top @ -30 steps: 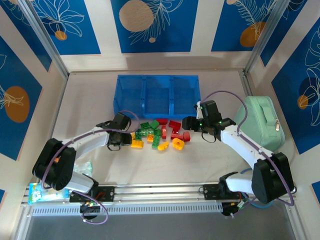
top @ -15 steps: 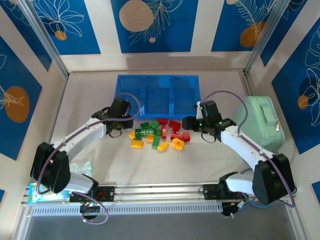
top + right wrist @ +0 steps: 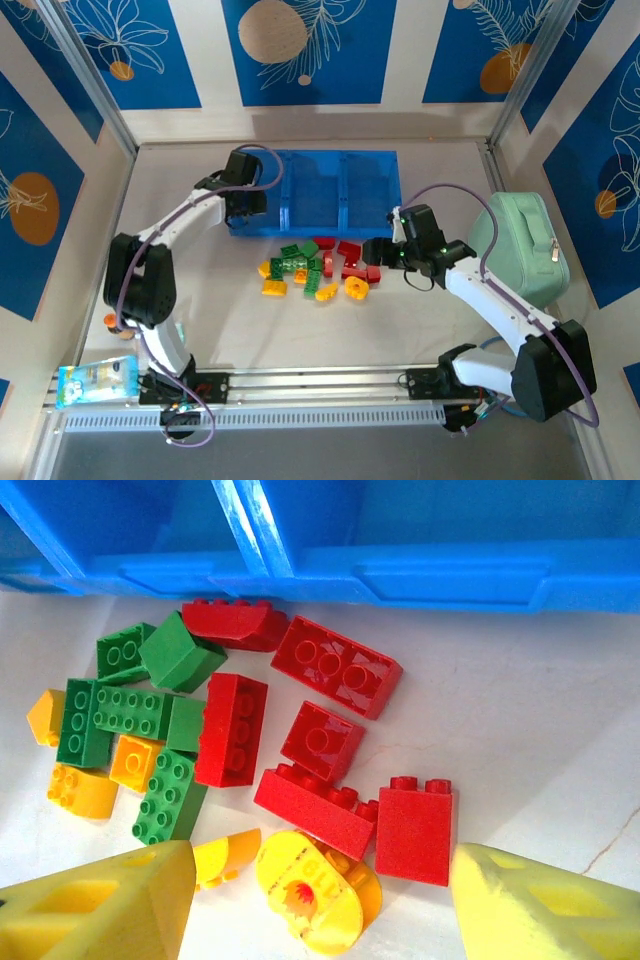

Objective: Sort the legos into containers by color
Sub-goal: Place the lego in the container.

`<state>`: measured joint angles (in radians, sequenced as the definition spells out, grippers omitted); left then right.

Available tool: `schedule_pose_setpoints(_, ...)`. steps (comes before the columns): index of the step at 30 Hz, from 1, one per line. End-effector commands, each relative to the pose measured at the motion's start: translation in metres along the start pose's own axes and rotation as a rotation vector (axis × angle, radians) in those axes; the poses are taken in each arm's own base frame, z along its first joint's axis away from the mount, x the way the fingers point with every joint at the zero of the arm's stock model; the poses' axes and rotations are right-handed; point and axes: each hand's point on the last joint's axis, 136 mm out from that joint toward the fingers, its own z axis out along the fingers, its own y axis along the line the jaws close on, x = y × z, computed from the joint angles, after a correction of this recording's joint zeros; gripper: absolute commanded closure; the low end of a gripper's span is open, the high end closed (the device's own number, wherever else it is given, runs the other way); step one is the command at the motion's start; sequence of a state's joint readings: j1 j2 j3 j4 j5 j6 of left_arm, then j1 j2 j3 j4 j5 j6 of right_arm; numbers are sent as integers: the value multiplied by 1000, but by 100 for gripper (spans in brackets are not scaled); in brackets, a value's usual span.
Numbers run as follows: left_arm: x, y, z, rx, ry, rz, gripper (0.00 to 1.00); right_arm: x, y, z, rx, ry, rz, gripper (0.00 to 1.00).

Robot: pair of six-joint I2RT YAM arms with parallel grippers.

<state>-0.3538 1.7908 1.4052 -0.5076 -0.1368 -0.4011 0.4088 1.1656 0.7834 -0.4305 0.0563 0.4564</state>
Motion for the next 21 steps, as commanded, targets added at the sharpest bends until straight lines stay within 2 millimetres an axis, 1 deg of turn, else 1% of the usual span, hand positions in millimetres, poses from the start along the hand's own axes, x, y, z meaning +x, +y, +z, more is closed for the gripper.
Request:
schedule_pose_setpoints(1,-13,-1,7,15,9,20,74,19,-1,0,0,58,-29,32)
schedule_pose_setpoints(7,-15,0,24,5,32,27,70,32,3,2,-7,101,-72,32)
schedule_pose_setpoints(12,-17,0,28,1,32,27,65,36,4,4,5,117,-86,32)
schedule_pose_setpoints(14,-20,-1,25,2,23,27,58,38,6,4,2,121,-92,32)
schedule_pose_setpoints(16,-24,-1,21,6,9,31,44,40,11,5,-9,131,-109,32)
schedule_pose_setpoints(17,-26,-1,19,6,3,31,40,41,13,5,-12,136,-122,31)
schedule_pose_setpoints(19,-30,-2,11,11,-15,32,37,45,16,6,-9,154,-149,29)
schedule_pose_setpoints(21,-33,-4,4,21,-29,30,36,48,16,8,7,169,-165,28)
